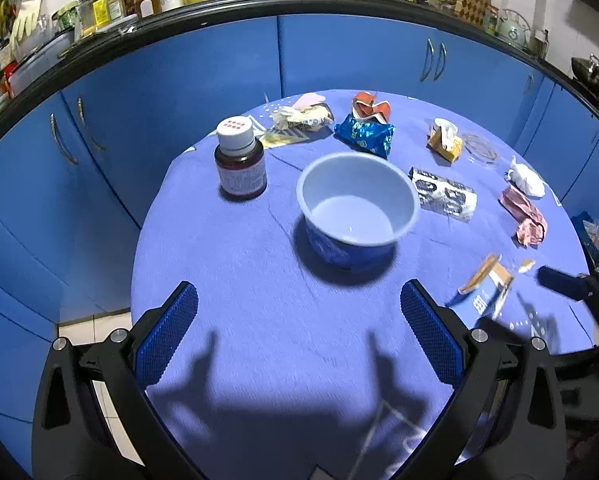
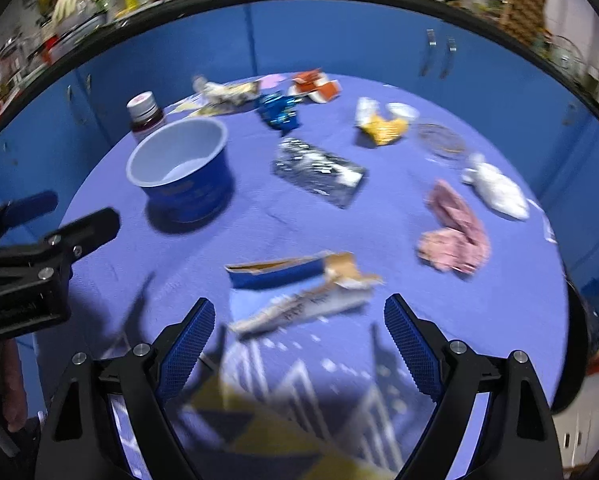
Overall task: Collect trash
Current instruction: 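Grasp the white-and-blue paper wrapper with the right gripper while the left grasps the white bowl, then carry the paper wrapper over the black bin and open the right gripper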
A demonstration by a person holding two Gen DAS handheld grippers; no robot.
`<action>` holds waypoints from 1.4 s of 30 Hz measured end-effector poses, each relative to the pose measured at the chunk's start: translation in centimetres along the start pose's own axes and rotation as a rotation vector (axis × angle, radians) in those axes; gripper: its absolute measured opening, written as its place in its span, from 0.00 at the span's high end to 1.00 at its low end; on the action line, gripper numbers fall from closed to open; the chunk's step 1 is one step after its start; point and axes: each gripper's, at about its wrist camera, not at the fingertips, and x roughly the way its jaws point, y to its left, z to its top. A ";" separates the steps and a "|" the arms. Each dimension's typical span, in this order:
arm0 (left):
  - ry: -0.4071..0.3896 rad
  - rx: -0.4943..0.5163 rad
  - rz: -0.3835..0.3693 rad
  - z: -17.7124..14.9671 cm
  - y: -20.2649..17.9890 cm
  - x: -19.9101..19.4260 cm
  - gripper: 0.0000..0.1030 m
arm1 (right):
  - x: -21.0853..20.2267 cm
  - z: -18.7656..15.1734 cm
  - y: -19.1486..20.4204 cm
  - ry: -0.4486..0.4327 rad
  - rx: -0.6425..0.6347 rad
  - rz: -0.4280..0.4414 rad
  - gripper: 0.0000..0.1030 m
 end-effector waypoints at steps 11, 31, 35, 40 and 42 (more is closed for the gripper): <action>0.071 0.008 -0.038 2.6 -2.3 4.4 0.03 | 2.9 0.5 -1.6 -0.011 -0.039 0.041 0.42; 0.088 -0.035 -0.045 4.5 -3.2 6.6 0.26 | 1.7 1.3 -3.5 -0.030 -0.068 0.104 0.67; 0.053 -0.031 -0.051 5.0 -4.0 5.2 0.26 | 0.4 1.3 -4.1 -0.062 -0.059 0.097 0.67; 0.025 -0.017 -0.072 6.0 -5.6 4.0 0.26 | -1.6 1.3 -6.1 -0.116 -0.022 0.068 0.67; 0.011 -0.002 -0.082 6.5 -6.7 3.7 0.26 | -2.4 1.2 -7.2 -0.137 -0.004 0.048 0.67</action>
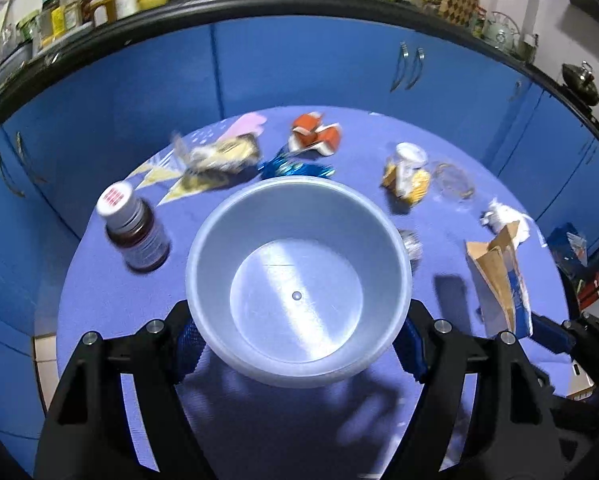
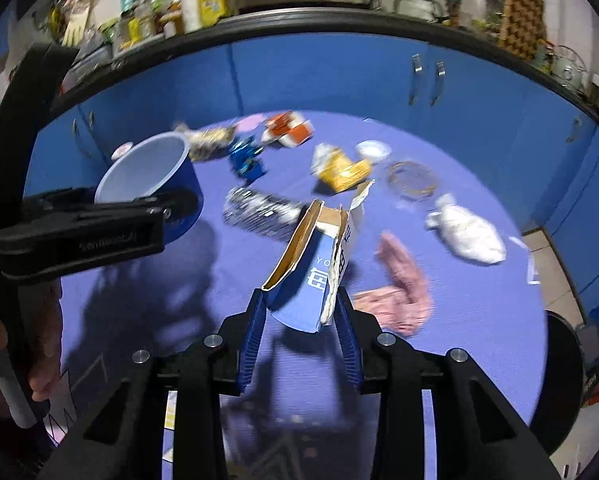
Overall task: Collect trash
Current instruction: 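Carry the paper wrapper over the black bin and open the right gripper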
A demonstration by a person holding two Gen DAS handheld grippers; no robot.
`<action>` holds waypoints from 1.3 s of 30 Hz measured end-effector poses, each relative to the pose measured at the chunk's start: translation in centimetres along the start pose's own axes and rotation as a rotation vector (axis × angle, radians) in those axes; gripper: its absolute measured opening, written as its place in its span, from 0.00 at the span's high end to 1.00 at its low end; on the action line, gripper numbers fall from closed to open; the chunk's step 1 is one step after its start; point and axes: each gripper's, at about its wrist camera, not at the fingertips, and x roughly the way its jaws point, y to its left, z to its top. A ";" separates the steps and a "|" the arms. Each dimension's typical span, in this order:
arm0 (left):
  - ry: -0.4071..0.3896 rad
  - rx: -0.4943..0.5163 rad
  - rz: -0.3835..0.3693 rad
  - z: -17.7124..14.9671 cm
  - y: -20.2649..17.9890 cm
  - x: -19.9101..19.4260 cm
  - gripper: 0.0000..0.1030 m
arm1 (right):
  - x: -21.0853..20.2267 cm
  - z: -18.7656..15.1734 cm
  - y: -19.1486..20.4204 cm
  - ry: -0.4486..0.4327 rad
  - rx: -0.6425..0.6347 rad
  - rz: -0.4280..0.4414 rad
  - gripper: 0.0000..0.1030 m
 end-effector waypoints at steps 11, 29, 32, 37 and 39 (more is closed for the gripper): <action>-0.023 0.135 -0.092 1.9 -8.5 -0.4 0.26 | -5.0 -1.1 -8.1 -0.068 0.123 -0.143 0.67; -0.093 0.356 -0.232 2.9 -25.2 -2.6 0.26 | -10.8 -5.7 -19.8 -0.098 0.345 -0.300 0.66; -0.086 0.375 -0.237 2.8 -27.0 -2.4 0.26 | -11.0 -6.2 -21.0 -0.101 0.370 -0.305 0.65; -0.089 0.393 -0.236 2.8 -29.2 -2.4 0.26 | -11.3 -6.7 -22.6 -0.120 0.385 -0.343 0.65; -0.083 0.401 -0.235 2.9 -29.6 -2.1 0.26 | -11.4 -6.8 -23.2 -0.127 0.403 -0.338 0.65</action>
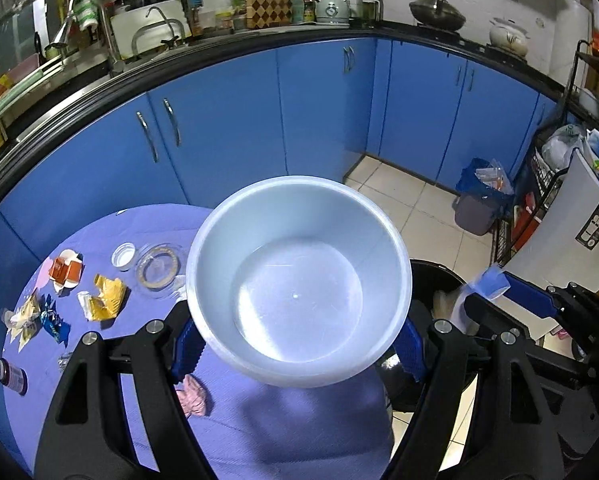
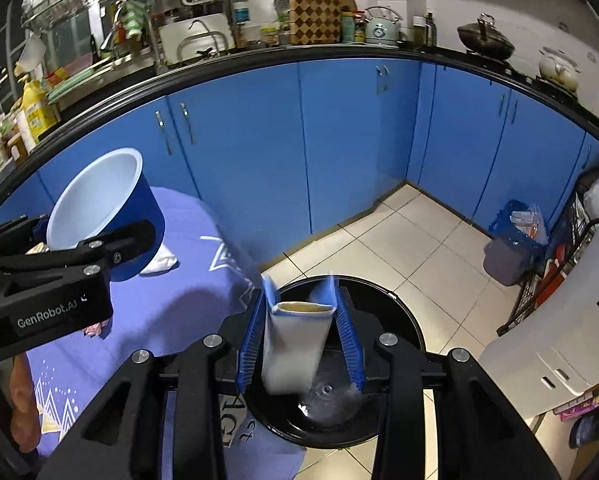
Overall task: Collect trash
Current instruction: 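Carry the paper wrapper over the black bin and open the right gripper, then lower the white bowl back onto the table and open the left gripper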
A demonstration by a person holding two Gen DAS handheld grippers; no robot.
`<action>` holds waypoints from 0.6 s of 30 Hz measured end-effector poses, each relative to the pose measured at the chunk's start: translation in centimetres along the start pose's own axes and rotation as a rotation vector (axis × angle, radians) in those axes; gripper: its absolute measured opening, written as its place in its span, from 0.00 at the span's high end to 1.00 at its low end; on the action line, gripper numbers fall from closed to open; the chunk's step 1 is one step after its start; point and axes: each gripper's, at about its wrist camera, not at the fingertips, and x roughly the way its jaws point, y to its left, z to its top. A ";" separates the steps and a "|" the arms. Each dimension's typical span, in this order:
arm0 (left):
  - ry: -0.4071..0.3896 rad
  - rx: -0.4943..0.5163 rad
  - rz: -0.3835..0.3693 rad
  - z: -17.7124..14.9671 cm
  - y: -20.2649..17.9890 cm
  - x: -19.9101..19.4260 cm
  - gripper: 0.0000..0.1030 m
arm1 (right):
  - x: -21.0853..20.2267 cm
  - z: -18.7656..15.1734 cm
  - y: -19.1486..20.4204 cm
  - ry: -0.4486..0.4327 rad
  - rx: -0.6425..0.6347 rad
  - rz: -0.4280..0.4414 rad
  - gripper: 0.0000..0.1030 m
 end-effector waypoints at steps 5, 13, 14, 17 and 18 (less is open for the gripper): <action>-0.009 0.010 -0.004 0.7 -1.1 0.1 0.26 | 0.4 0.3 -1.3 0.003 0.028 0.009 0.58; 0.009 0.036 -0.042 1.3 -3.7 1.2 0.26 | -0.1 0.1 -3.8 -0.041 0.089 -0.064 0.28; 0.012 0.041 -0.049 1.3 -4.2 1.4 0.26 | 0.0 0.0 -4.3 -0.035 0.101 -0.074 0.28; 0.011 0.059 -0.060 1.5 -5.4 1.7 0.26 | 0.0 -0.4 -5.3 -0.032 0.114 -0.108 0.28; 0.011 0.061 -0.066 1.6 -5.7 1.8 0.26 | 0.0 -0.4 -5.5 -0.029 0.120 -0.112 0.28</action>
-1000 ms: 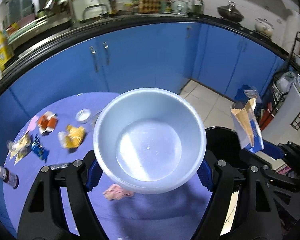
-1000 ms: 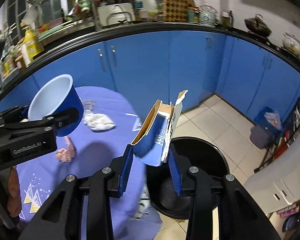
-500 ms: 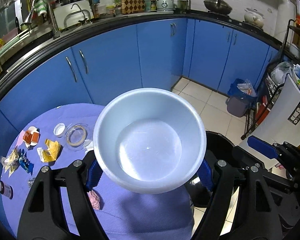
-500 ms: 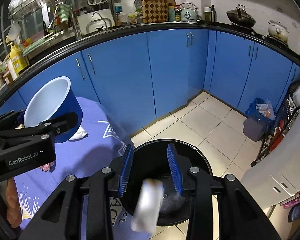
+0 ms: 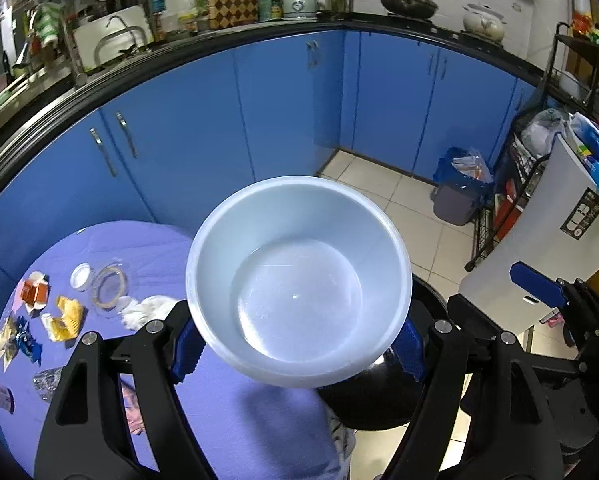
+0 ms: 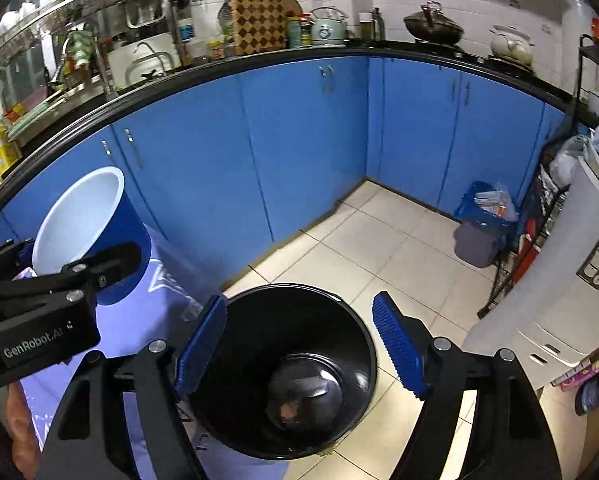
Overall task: Collect trash
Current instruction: 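Lower the white bowl back onto the table and open the left gripper, then grasp the pink wrapper with the right gripper while the left grasps the silver blister pack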
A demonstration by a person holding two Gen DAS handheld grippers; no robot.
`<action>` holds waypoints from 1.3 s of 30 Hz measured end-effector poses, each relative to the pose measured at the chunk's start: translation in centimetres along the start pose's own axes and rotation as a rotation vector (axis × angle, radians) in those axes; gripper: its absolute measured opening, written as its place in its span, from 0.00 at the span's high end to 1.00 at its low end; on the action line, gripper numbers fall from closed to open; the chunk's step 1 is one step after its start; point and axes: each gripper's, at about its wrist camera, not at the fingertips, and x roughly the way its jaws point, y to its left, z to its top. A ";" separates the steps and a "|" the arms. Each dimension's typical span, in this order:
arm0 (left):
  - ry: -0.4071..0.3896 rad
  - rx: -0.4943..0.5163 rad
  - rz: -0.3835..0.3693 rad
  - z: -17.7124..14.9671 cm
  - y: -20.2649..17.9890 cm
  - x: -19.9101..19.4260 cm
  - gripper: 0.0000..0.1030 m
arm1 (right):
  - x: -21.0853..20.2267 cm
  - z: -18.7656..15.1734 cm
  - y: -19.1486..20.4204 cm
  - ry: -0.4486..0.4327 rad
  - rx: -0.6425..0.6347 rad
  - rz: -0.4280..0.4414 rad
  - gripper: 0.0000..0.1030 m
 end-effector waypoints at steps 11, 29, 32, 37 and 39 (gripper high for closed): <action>-0.041 0.020 -0.016 0.7 -2.8 -0.3 0.09 | -0.2 -0.8 -1.9 0.009 0.023 -0.035 0.28; -0.064 -0.110 0.092 -3.2 5.4 -4.7 0.08 | -2.0 -1.9 7.0 0.011 -0.118 0.079 0.28; -0.063 -0.155 0.114 -4.5 7.9 -5.9 0.08 | -2.3 -2.2 9.5 0.017 -0.155 0.103 0.28; -0.072 -0.213 0.148 -6.5 11.8 -8.2 0.08 | -3.5 -2.4 12.8 0.009 -0.197 0.139 0.28; -0.077 -0.227 0.160 -7.0 13.0 -9.1 0.08 | -4.0 -2.4 14.1 0.005 -0.209 0.158 0.28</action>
